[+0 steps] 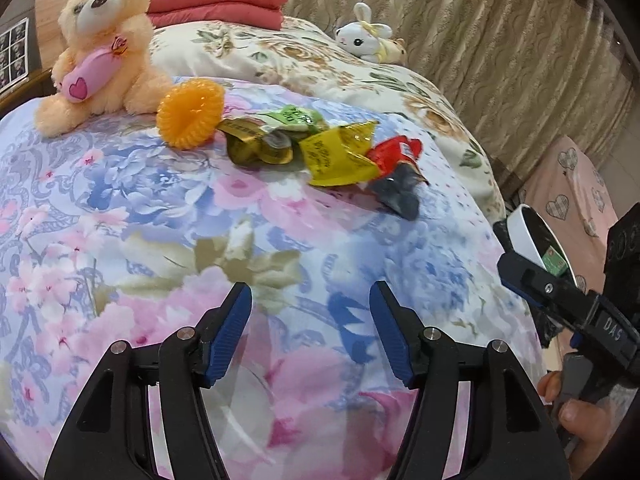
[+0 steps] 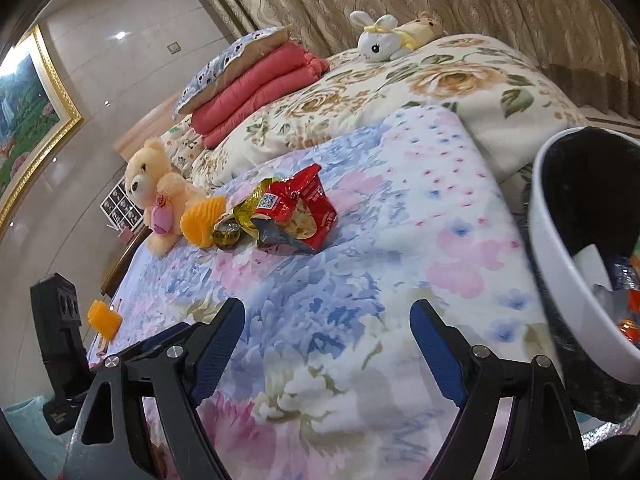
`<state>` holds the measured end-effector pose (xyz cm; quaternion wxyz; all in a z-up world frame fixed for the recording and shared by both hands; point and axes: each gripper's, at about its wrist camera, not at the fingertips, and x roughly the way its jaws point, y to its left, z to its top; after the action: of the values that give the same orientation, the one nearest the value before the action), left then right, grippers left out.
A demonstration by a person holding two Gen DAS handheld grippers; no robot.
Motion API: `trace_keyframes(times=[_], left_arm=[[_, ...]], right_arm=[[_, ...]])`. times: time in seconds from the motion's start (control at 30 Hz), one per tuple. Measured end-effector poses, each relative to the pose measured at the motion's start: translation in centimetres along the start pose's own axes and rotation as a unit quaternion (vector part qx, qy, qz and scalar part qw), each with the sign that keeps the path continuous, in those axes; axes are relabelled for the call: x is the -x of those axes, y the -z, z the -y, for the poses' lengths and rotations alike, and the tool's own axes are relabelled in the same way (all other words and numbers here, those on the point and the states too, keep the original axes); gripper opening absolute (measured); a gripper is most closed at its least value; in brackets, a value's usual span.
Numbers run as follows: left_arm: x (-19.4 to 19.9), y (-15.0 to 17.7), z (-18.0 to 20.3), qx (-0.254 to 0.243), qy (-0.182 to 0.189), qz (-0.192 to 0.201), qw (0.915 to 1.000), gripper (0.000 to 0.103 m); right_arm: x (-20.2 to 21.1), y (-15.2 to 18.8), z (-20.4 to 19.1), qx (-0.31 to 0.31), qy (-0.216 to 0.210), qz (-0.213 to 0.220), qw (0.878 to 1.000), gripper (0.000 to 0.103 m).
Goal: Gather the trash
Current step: 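Grasp the green-gold snack packet with the left gripper while right grasps the red bag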
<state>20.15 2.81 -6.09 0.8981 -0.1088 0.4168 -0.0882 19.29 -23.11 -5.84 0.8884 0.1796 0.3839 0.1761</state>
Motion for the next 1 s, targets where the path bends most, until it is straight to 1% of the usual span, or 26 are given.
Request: trace_keyframes(times=[0.17, 0.37, 0.5, 0.67, 0.8, 0.9, 1.0], left_arm=[[-0.6, -1.1, -0.8, 0.002, -0.006, -0.002, 1.0, 0.063], [-1.8, -2.6, -1.8, 0.011, -0.004, -0.008, 0.9999, 0.063], [-2.6, -3.8, -2.5, 0.014, -0.011, -0.002, 0.9998, 0.063], [-3.5, -5.6, -3.4, 0.029, -0.011, 0.005, 0.9995, 0.063], [-4.4, -7.2, -3.6, 0.024, -0.018, 0.013, 0.9995, 0.063], [-5.6, -8.3, -3.6, 0.021, -0.023, 0.009, 0.9995, 0.063], [-6.8, -8.9, -3.8, 0.021, -0.023, 0.004, 0.9995, 0.063]], right_arm=[[-1.6, -0.6, -0.4, 0.004, 0.001, -0.005, 1.0, 0.086], [-3.1, -1.5, -0.9, 0.012, 0.006, -0.008, 1.0, 0.086], [-4.2, -2.1, -1.2, 0.018, 0.007, -0.013, 1.0, 0.086], [-5.4, -2.9, -1.5, 0.024, 0.011, -0.012, 1.0, 0.085], [-6.5, -3.7, -1.6, 0.026, 0.012, -0.015, 0.999, 0.085], [-7.4, -4.4, -1.7, 0.031, 0.016, -0.019, 0.999, 0.085], [-8.2, -4.8, -1.8, 0.033, 0.017, -0.024, 0.999, 0.082]])
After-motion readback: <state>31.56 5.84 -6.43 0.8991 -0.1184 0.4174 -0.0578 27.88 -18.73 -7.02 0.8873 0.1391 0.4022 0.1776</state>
